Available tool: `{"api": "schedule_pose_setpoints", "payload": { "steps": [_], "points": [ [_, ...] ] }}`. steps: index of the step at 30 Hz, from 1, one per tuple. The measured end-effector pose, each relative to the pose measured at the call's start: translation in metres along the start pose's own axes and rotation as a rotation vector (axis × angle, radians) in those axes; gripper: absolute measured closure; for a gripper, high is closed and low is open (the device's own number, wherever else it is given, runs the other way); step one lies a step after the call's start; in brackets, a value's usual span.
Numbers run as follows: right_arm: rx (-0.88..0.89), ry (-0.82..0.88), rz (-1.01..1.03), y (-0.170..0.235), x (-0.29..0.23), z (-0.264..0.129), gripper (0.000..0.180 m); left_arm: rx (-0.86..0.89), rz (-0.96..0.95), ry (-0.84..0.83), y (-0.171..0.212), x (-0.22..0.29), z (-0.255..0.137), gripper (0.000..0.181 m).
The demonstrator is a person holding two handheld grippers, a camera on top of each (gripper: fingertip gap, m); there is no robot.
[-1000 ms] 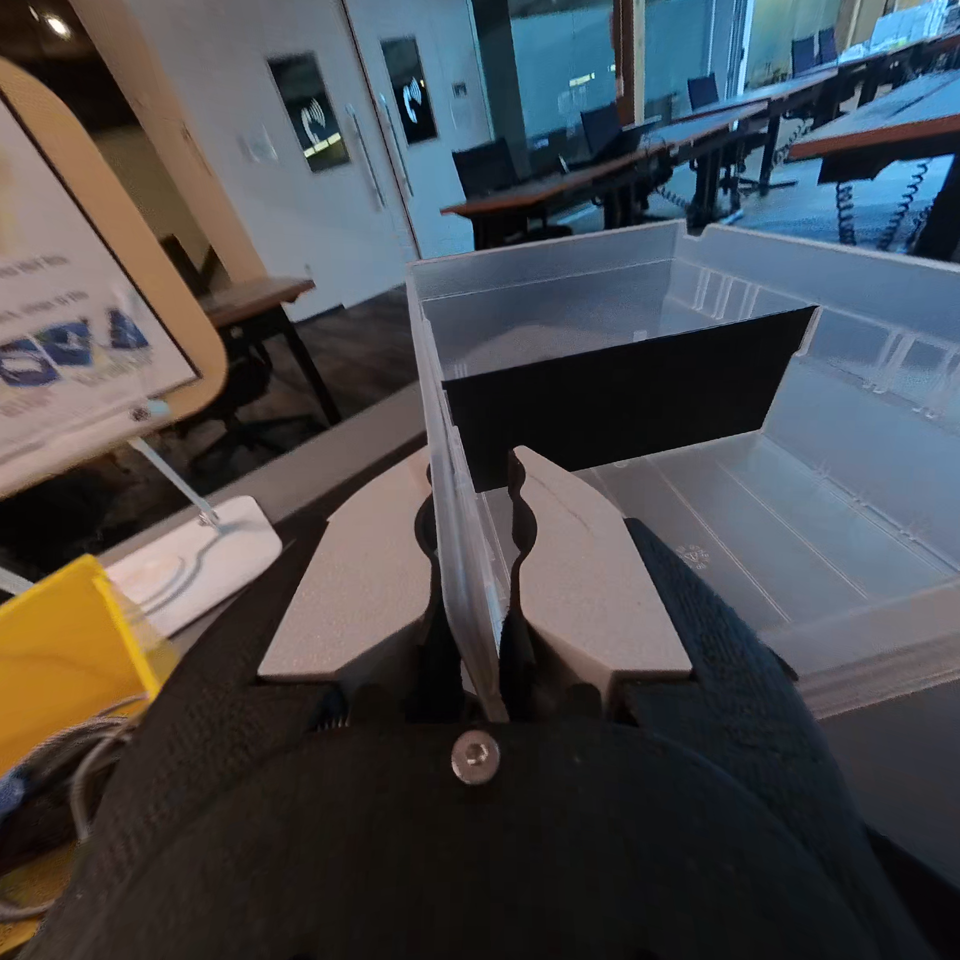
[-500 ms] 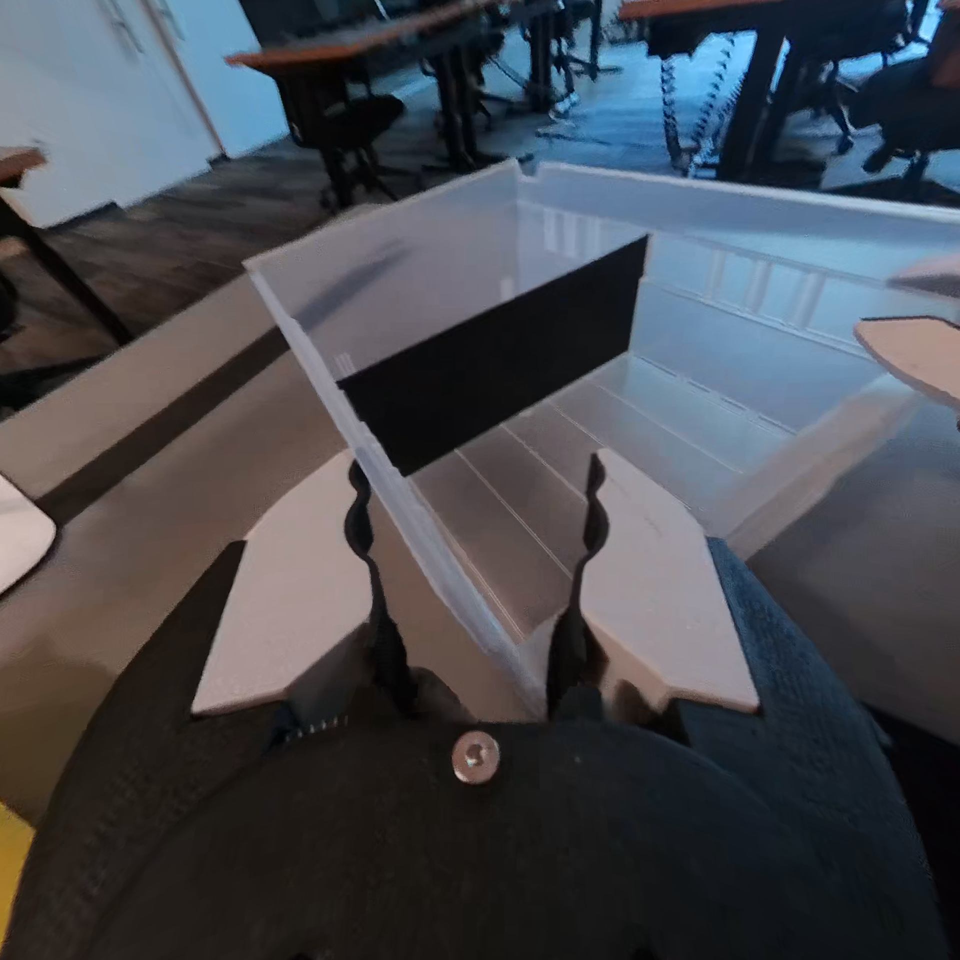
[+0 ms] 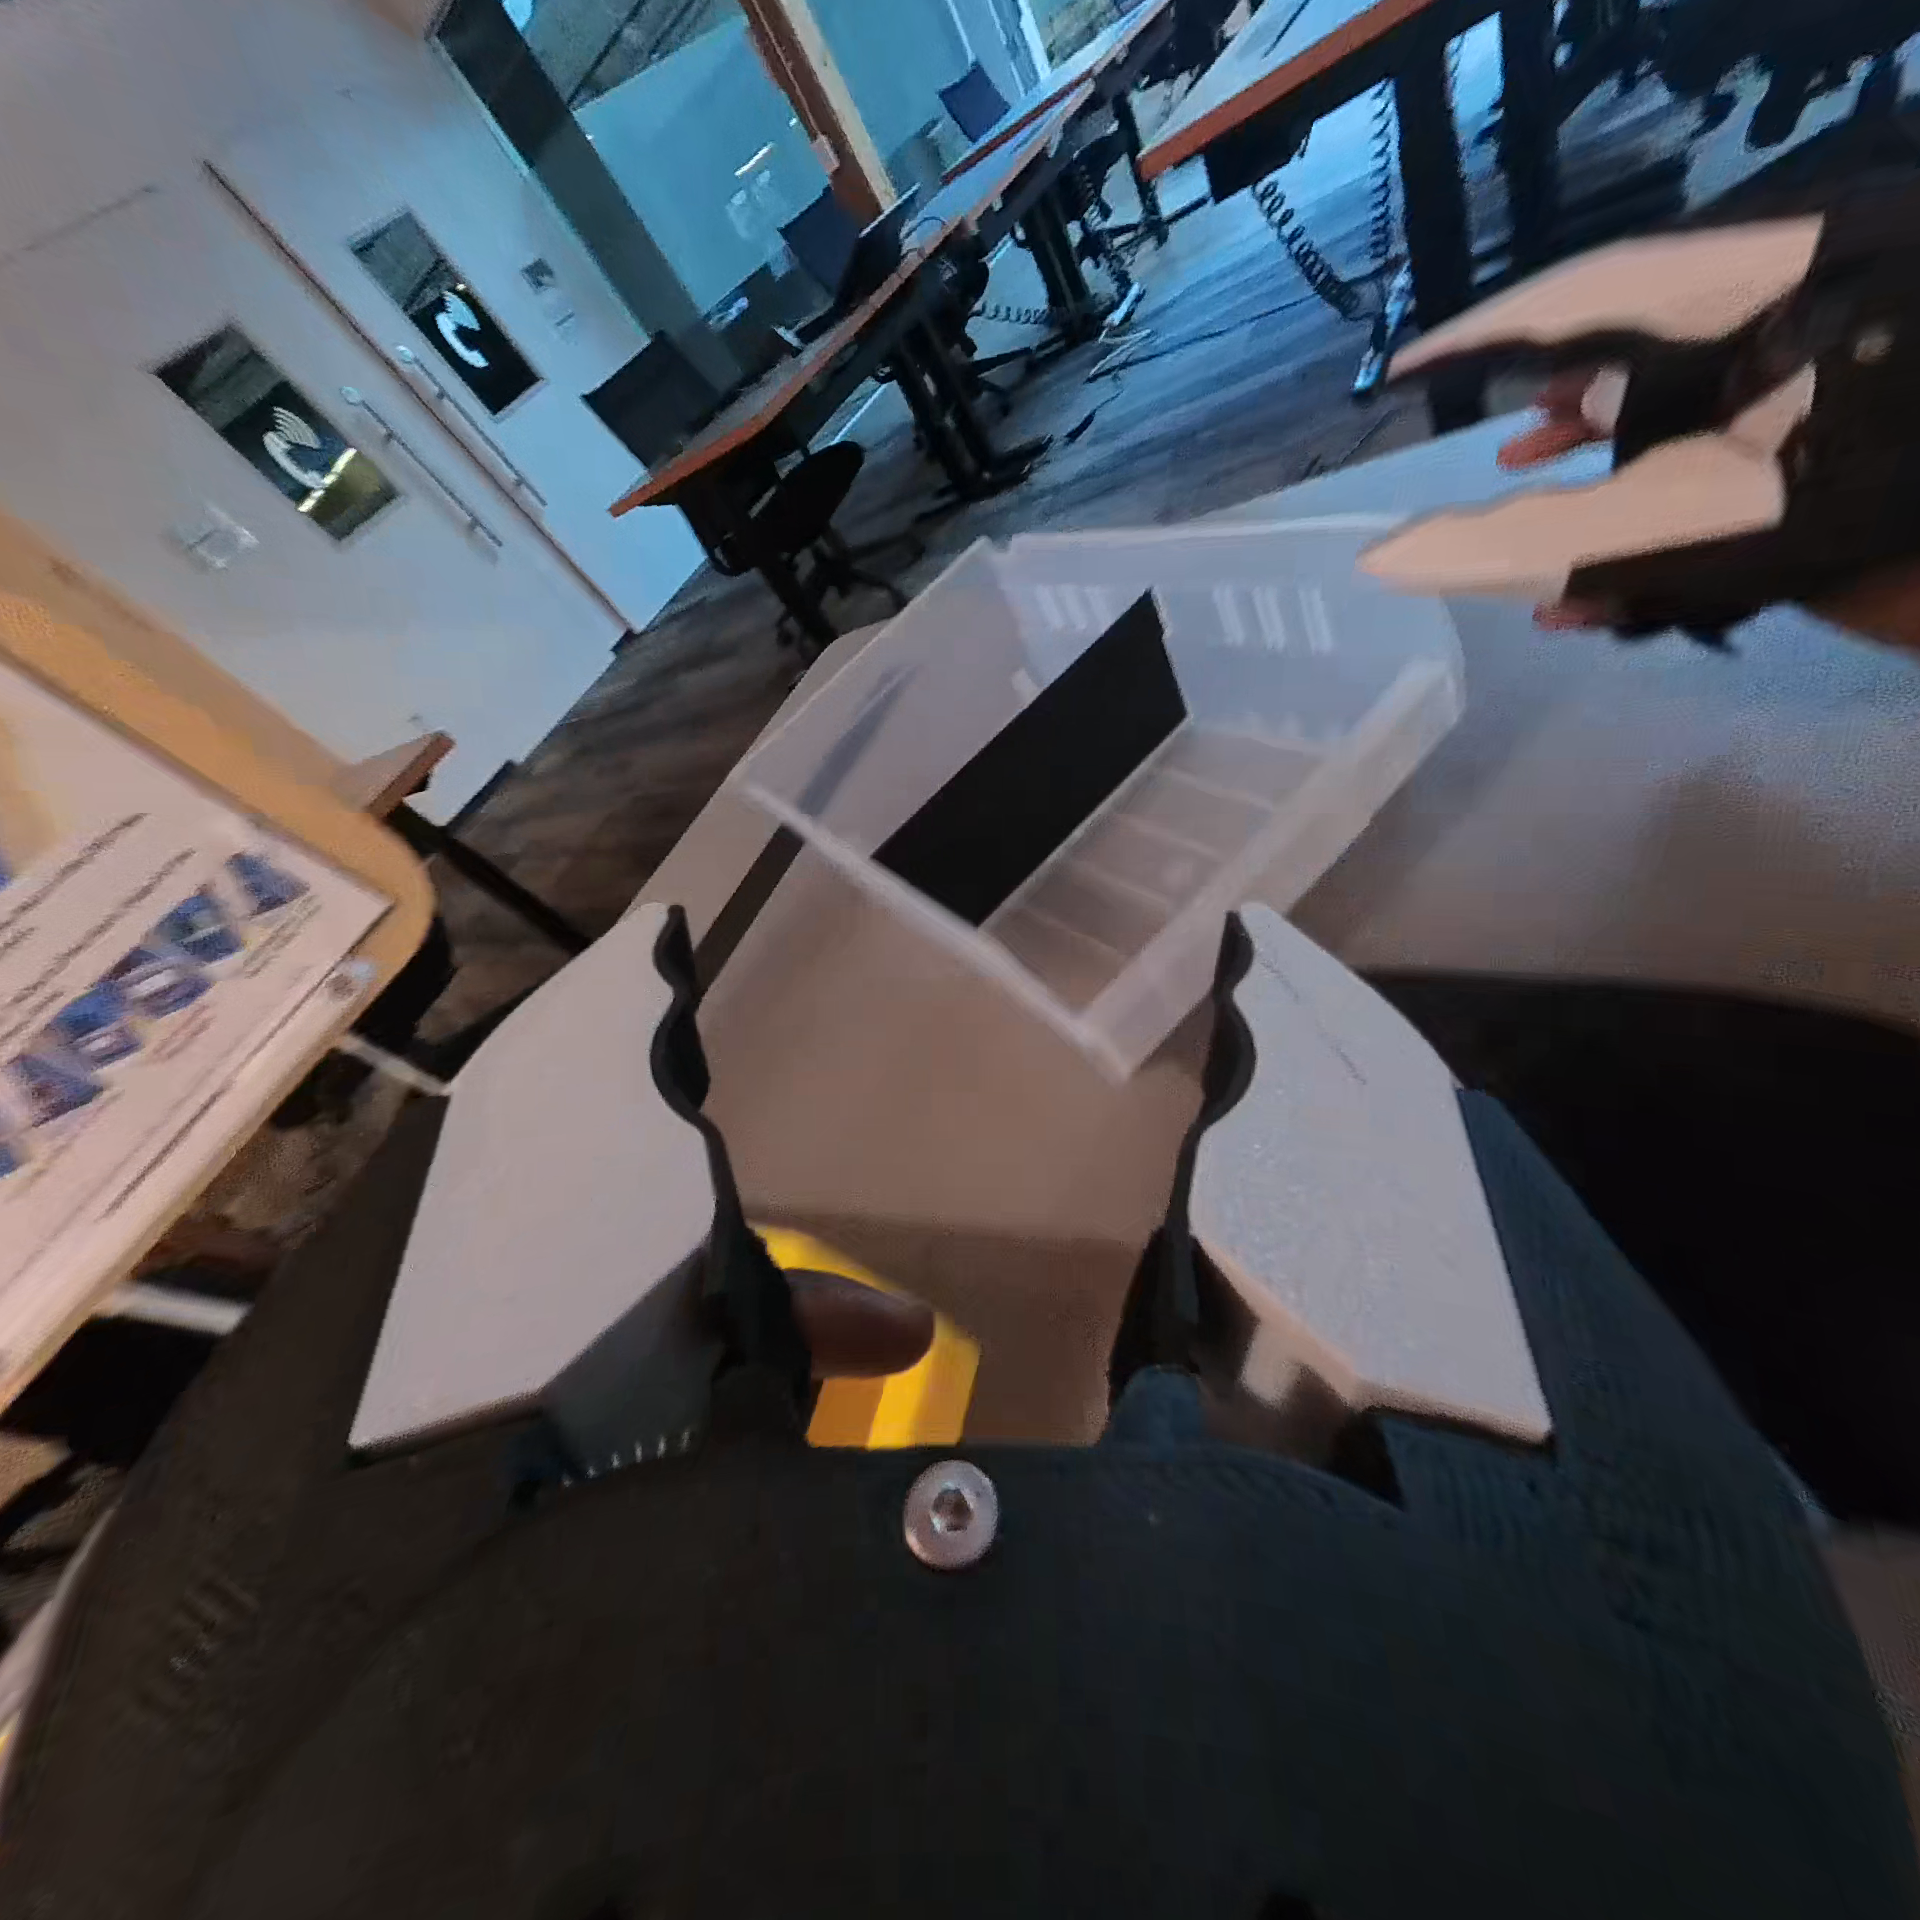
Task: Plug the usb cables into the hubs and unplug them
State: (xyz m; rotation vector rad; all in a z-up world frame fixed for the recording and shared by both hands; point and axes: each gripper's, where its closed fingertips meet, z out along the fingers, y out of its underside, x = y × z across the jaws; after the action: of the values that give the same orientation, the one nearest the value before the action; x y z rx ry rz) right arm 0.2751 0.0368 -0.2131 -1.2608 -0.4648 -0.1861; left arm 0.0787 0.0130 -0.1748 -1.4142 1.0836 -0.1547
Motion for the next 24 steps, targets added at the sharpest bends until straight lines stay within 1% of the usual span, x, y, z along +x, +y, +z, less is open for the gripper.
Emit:
{"api": "schedule_pose_setpoints", "payload": {
  "steps": [2, 5, 7, 8, 10, 13, 15, 18, 21, 23, 24],
  "points": [
    [0.071, -0.057, 0.037, -0.014, -0.005, -0.002, 0.105, -0.050, 0.021, -0.038, 0.022, -0.012, -0.035, 0.091],
    [0.148, -0.157, 0.058, -0.035, -0.020, -0.004, 0.087, -0.203, 0.021, -0.110, 0.077, -0.036, -0.082, 0.091],
    [0.161, -0.218, 0.036, -0.045, -0.032, -0.003, 0.081, -0.302, 0.031, -0.121, 0.115, -0.045, -0.107, 0.089],
    [0.154, -0.247, 0.009, -0.048, -0.039, -0.002, 0.081, -0.330, 0.033, -0.125, 0.129, -0.049, -0.117, 0.091],
    [0.110, -0.327, -0.080, -0.050, -0.060, 0.000, 0.085, -0.356, 0.053, -0.129, 0.150, -0.053, -0.128, 0.097],
    [-0.026, -0.447, -0.265, -0.035, -0.093, 0.005, 0.093, -0.412, 0.075, -0.105, 0.174, -0.053, -0.128, 0.105],
    [-0.120, -0.473, -0.397, -0.020, -0.105, 0.010, 0.100, -0.467, 0.132, -0.096, 0.187, -0.054, -0.122, 0.109],
    [-0.227, -0.525, -0.478, 0.002, -0.122, 0.016, 0.103, -0.496, 0.172, -0.037, 0.194, -0.046, -0.107, 0.114],
    [-0.358, -0.530, -0.609, 0.028, -0.124, 0.017, 0.109, -0.584, 0.215, -0.010, 0.209, -0.045, -0.093, 0.120],
    [-0.438, -0.502, -0.719, 0.043, -0.118, 0.019, 0.115, -0.702, 0.310, -0.050, 0.226, -0.055, -0.093, 0.131],
    [-0.476, -0.486, -0.764, 0.050, -0.115, 0.019, 0.119, -0.749, 0.345, -0.043, 0.233, -0.055, -0.094, 0.136]
  ]
}}
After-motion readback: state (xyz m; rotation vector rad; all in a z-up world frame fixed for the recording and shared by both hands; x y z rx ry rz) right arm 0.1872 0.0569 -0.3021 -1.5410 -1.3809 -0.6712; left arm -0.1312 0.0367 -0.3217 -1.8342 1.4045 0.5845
